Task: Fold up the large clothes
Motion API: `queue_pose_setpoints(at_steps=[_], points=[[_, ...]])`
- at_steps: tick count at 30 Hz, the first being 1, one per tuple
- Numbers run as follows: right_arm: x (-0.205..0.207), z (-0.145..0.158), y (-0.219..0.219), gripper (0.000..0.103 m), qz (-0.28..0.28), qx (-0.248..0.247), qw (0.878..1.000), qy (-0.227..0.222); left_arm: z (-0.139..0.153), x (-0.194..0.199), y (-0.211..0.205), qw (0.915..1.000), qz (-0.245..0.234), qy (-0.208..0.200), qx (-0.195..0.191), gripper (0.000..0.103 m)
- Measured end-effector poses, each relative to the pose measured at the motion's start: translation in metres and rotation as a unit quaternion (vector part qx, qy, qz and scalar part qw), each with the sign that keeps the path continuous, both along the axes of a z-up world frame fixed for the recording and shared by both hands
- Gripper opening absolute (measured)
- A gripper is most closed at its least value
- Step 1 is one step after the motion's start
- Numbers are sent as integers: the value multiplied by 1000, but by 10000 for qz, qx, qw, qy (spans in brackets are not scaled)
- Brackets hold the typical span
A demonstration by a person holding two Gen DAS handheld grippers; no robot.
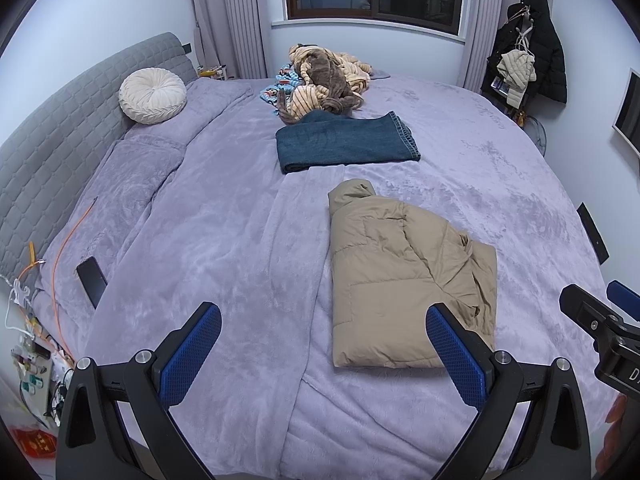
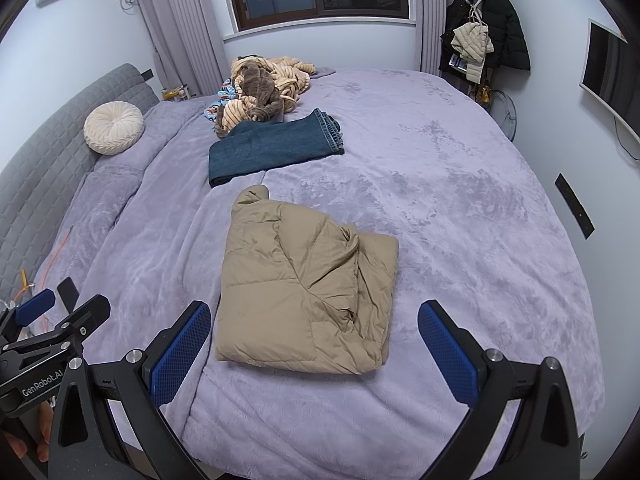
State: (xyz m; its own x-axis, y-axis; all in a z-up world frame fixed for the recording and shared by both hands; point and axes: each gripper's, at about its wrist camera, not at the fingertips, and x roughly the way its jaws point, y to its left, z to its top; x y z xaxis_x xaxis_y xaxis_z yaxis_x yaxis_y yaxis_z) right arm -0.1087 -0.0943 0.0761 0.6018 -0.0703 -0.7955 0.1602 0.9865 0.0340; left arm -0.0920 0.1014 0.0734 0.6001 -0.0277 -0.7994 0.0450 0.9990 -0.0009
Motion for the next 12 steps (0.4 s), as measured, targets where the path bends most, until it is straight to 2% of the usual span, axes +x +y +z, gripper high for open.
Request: queue_pose_setpoints(at_steps=[12], points=[[1,0,4,103,19,0,10000,34,4,0,8,9999,-23,-70,-69,103]])
